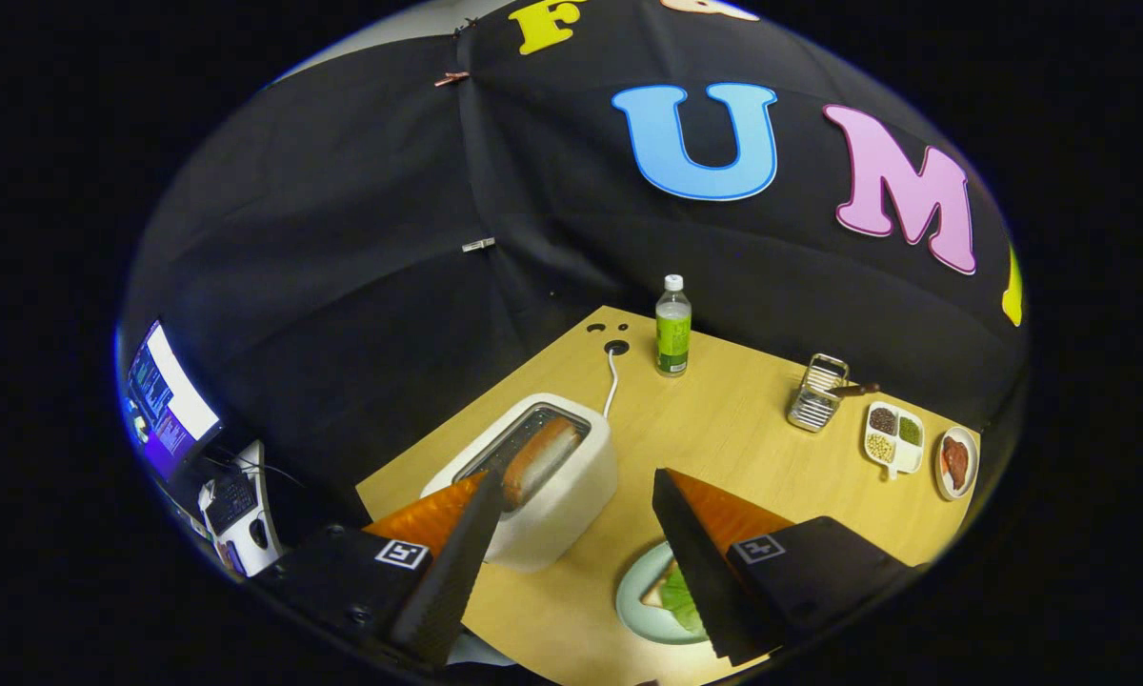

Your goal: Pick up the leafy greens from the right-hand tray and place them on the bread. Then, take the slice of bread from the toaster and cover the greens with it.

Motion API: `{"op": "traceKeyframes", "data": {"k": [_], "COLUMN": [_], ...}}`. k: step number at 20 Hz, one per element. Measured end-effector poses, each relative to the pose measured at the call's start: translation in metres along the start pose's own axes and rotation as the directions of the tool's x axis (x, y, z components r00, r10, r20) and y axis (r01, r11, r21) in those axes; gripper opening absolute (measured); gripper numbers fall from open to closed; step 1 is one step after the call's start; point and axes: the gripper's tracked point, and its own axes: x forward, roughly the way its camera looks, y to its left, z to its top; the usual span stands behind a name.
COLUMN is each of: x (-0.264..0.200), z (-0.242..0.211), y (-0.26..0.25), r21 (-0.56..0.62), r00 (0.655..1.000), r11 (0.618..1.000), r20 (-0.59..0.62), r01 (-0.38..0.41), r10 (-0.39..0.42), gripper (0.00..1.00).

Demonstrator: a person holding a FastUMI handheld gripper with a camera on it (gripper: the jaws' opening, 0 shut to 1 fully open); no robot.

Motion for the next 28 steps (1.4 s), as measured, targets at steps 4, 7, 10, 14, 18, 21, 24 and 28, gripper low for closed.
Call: {"op": "traceKeyframes", "data": {"k": [4, 7, 10, 14, 18, 21, 24, 28], "x": [0.047, 0.080, 0.104, 0.123, 0.125, 0.119, 0.107, 0.076], "z": [0.000, -0.010, -0.020, -0.027, -0.028, -0.025, -0.011, 0.015], "y": [0.017, 0.006, 0.006, 0.009, 0.008, 0.013, 0.012, 0.007], "r21": [0.077, 0.090, 0.109, 0.148, 0.174, 0.203, 0.252, 0.294], "r00": [0.999, 0.993, 0.986, 0.980, 0.978, 0.982, 0.988, 0.997], "r11": [0.997, 0.992, 0.987, 0.980, 0.974, 0.971, 0.962, 0.953], "r20": [-0.039, -0.090, -0.133, -0.170, -0.177, -0.167, -0.130, -0.057], "r01": [0.016, 0.083, 0.119, 0.131, 0.143, 0.126, 0.109, 0.069], "r10": [-0.013, -0.075, -0.104, -0.106, -0.112, -0.093, -0.078, -0.055], "gripper": [0.99, 0.99, 0.96, 0.56, 0.17, 0.14, 0.14, 0.14]}}
